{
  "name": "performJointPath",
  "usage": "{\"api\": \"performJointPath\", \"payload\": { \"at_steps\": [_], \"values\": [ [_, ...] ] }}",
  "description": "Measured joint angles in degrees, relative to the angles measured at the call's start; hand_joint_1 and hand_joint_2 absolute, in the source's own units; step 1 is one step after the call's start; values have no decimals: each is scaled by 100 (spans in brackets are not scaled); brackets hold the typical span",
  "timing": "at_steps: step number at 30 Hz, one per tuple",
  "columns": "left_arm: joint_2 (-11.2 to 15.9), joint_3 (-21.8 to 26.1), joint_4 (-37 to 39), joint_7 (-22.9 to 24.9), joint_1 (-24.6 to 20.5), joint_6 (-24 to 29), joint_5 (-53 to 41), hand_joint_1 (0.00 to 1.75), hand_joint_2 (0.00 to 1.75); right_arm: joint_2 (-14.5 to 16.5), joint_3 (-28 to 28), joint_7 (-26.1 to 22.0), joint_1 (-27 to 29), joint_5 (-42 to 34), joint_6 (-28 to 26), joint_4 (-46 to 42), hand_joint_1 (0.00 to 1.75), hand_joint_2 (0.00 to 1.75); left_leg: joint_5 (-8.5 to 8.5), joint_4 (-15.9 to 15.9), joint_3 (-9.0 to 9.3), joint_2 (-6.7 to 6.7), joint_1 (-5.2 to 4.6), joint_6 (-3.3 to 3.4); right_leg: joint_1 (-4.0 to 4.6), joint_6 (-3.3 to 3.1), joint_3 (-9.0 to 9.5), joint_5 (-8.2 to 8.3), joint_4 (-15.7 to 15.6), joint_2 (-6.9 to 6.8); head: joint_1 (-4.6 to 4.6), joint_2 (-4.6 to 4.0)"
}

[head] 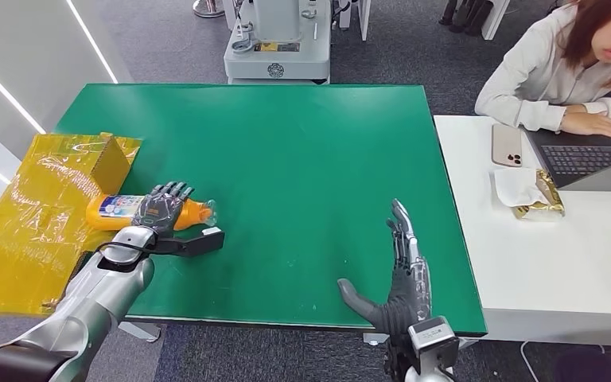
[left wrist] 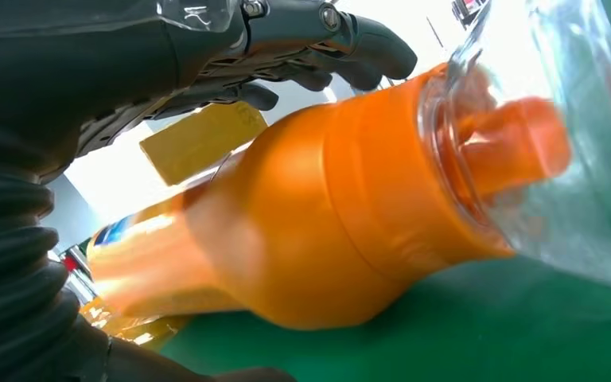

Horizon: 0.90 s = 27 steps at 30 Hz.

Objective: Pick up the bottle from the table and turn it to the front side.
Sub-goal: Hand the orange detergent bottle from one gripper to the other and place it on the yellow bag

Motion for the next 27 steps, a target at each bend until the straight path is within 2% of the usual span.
{"api": "performJointPath", "payload": {
  "at_steps": [22, 27],
  "values": [
    [-2, 54, 0, 213, -1, -141, 115, 0, 175, 45, -101, 75, 57, 67, 107, -17, 0, 175, 0, -1, 1, 0, 0, 0, 0, 0, 0, 0, 0, 0, 1, 0],
    [-53, 143, 0, 534, -46, -441, 226, 0, 175, 74, -127, 111, 94, 134, 163, -17, 0, 175, 0, 0, 3, 0, 0, 0, 0, 0, 1, 0, 0, 0, 0, 0]
  ]
}}
